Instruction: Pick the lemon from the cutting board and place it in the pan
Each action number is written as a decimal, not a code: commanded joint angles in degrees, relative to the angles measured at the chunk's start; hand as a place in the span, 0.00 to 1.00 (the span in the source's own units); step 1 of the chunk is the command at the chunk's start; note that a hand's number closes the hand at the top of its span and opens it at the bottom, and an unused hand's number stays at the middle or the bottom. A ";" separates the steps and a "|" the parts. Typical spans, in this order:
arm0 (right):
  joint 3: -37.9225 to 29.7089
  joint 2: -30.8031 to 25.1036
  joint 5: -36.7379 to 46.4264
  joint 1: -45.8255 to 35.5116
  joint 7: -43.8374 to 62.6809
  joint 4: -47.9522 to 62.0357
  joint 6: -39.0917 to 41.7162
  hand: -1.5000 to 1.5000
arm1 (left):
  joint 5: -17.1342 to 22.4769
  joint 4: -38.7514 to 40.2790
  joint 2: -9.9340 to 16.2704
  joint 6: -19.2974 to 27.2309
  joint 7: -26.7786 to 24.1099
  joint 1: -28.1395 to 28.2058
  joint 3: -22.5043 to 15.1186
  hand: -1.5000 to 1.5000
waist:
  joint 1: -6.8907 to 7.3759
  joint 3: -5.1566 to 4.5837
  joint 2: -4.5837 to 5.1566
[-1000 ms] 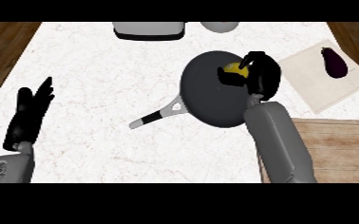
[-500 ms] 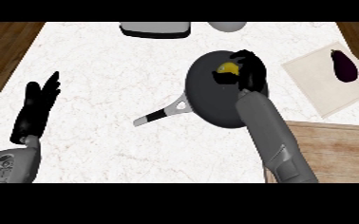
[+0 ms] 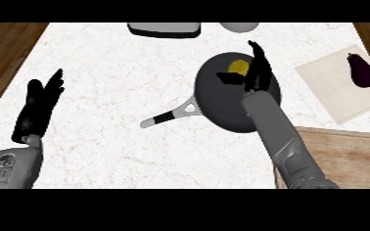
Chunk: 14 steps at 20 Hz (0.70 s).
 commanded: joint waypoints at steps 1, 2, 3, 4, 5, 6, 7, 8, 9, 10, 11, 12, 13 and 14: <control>-3.36 0.07 -4.69 -1.12 -8.17 0.36 -3.56 0.00 | -0.37 1.29 0.10 0.39 -0.13 -1.36 0.28 0.50 | 0.04 0.03 0.35; -2.61 0.07 -7.24 -1.87 -9.74 0.64 -5.07 0.00 | -0.56 1.81 -0.03 0.63 -0.49 -1.63 0.33 0.50 | -0.20 -0.02 -0.15; -4.93 0.07 -6.91 -2.02 -11.08 -0.39 -4.53 0.00 | 0.64 0.28 0.51 -0.67 -1.19 1.91 0.99 0.50 | -0.38 -0.04 -0.27; -5.07 0.07 -8.55 -1.15 -13.79 0.14 -6.52 0.00 | 0.03 -1.04 -0.03 -0.08 1.39 0.01 0.05 0.50 | 0.00 0.03 -0.18; -5.12 0.07 -10.16 -2.05 -14.32 1.17 -7.85 0.00 | -0.84 0.98 -1.36 1.69 -0.12 0.24 0.00 0.50 | -0.44 -0.04 -0.27; -5.70 0.07 -9.10 -4.59 -12.67 1.04 -8.26 0.00 | 0.07 -0.11 0.05 0.55 0.78 -0.23 0.95 0.50 | -1.43 -0.11 -0.68; -7.88 0.06 -10.84 -1.50 -16.84 -1.58 -7.62 0.00 | -0.81 -1.62 -0.25 1.19 1.32 1.98 0.31 0.50 | -1.79 -0.07 -0.78; -7.42 0.07 -12.07 -3.41 -15.22 -0.06 -9.50 0.00 | -0.72 -0.28 -1.21 0.93 -1.53 3.21 0.01 0.50 | -1.95 -0.14 -0.93; -9.42 0.07 -13.19 1.07 -19.25 -2.45 -8.09 0.00 | -0.80 2.62 -0.83 1.20 -2.27 2.08 0.88 0.50 | -2.99 -0.15 -0.89; -9.17 0.07 -14.32 -1.22 -17.98 -1.05 -8.19 0.00 | 0.22 -0.08 -0.52 0.14 -1.45 4.29 1.23 0.50 | -2.70 -0.16 -1.16; -10.15 0.07 -14.45 0.21 -18.30 -1.56 -8.42 0.00 | -0.43 -3.31 0.05 1.29 2.64 2.27 1.19 0.50 | -3.06 -0.14 -1.29; -8.33 0.07 -15.26 2.50 -18.57 -3.11 -10.24 0.00 | 0.37 2.28 1.37 0.41 -0.86 0.72 3.27 0.50 | -3.90 -0.21 -1.49; -9.57 -2.43 -14.58 2.34 -17.56 -3.61 -8.01 0.00 | 0.29 1.45 0.13 0.43 -2.42 4.39 2.63 0.50 | -3.93 -0.22 -1.51; -8.38 -1.63 -14.13 3.27 -15.28 -5.95 -8.97 0.00 | -0.74 -2.58 -0.34 1.64 1.31 4.54 1.61 0.50 | -4.39 -0.22 -1.85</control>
